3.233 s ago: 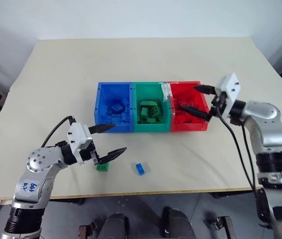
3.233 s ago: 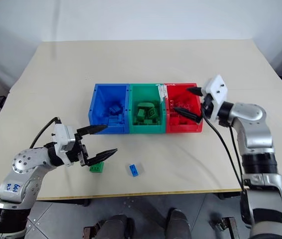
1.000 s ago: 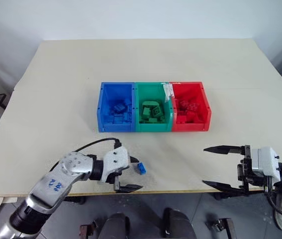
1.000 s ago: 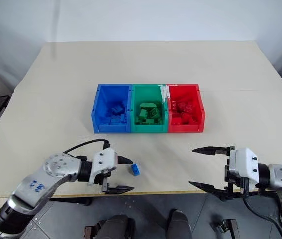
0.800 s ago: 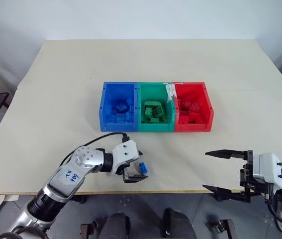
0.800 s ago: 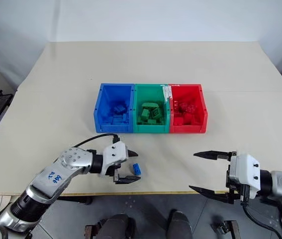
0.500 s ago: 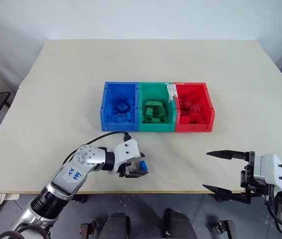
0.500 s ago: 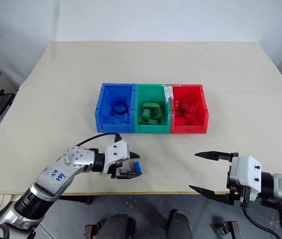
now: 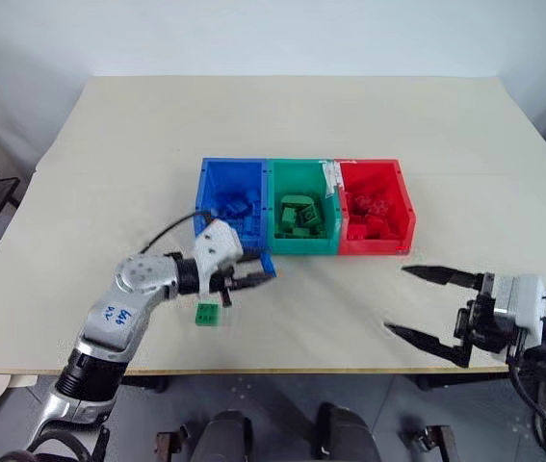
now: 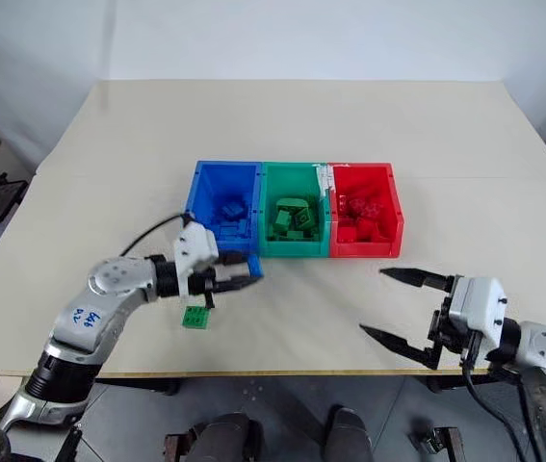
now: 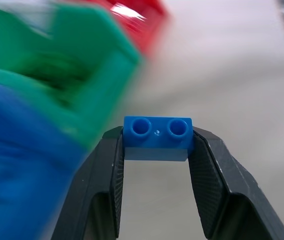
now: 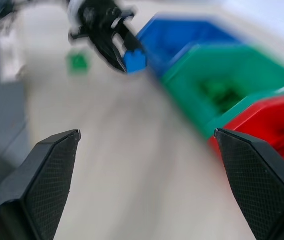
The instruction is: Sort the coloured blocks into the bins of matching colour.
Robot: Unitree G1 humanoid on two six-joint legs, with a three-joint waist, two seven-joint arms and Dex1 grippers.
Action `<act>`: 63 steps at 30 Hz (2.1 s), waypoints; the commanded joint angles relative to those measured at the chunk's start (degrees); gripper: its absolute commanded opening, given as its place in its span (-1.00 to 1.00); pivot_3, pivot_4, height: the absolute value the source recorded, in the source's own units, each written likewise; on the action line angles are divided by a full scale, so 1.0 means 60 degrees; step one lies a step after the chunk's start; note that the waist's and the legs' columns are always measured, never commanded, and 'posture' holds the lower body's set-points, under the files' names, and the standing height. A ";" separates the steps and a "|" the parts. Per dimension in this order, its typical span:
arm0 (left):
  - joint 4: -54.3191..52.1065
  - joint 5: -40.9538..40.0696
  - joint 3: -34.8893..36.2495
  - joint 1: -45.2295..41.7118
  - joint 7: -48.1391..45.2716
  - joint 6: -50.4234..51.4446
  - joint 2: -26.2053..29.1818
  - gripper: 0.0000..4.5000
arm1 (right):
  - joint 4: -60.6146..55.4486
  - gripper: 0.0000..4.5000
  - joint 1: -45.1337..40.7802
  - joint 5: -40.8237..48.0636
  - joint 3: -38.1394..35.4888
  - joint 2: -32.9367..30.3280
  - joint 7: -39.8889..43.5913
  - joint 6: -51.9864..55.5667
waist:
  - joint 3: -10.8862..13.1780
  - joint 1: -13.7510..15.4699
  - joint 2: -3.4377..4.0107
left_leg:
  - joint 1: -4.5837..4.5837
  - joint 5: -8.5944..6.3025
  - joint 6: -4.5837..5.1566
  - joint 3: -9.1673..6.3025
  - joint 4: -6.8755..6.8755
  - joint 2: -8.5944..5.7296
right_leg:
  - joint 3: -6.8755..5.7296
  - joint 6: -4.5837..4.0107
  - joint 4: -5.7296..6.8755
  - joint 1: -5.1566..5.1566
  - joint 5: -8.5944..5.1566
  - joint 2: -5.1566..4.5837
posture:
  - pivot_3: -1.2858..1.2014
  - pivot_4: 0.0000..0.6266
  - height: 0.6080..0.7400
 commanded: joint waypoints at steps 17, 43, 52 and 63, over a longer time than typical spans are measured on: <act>0.1834 -0.0343 0.1898 -0.1047 -0.0113 -0.1366 0.0537 0.99 | 0.0338 1.00 -0.1404 -0.0477 0.0651 0.0098 -0.0431 0.0051 | -0.0001 -0.0131 -0.0007 | -0.0008 0.0001 0.0002 0.0004 -0.0013 -0.0006 | -0.0006 0.0007 0.0001 -0.0014 0.0004 -0.0001 | 0.03 -0.52 1.00; -0.1121 -0.0851 0.2907 0.4660 -0.3484 -0.1597 0.4293 0.99 | 0.2884 1.00 -0.3478 -0.1464 0.2876 -0.0262 0.2577 -0.1074 | 0.0006 -0.0137 -0.0014 | 0.0002 -0.0011 -0.0011 0.0022 -0.0020 0.0043 | -0.0013 -0.0010 0.0004 -0.0024 0.0004 0.0020 | 0.03 -0.52 1.00; -0.1333 0.0595 0.0664 0.3163 -0.2838 -0.1279 0.3990 0.99 | 0.2372 1.00 -0.2517 -0.1442 0.2431 -0.0497 0.2187 -0.0912 | 0.0006 -0.0185 -0.0013 | 0.0002 -0.0011 -0.0013 0.0035 -0.0022 0.0054 | -0.0008 -0.0015 0.0010 -0.0033 0.0003 0.0035 | 0.03 -0.52 1.00; -0.0690 0.1119 0.0193 0.2750 -0.2518 -0.1274 0.3820 -0.11 | 0.1751 1.00 -0.1515 -0.1505 0.1846 -0.0607 0.1719 -0.0884 | 0.0003 -0.0100 -0.0008 | 0.0009 -0.0010 -0.0014 0.0042 -0.0012 0.0060 | -0.0001 -0.0036 0.0009 -0.0023 0.0003 0.0040 | 0.03 -0.52 1.00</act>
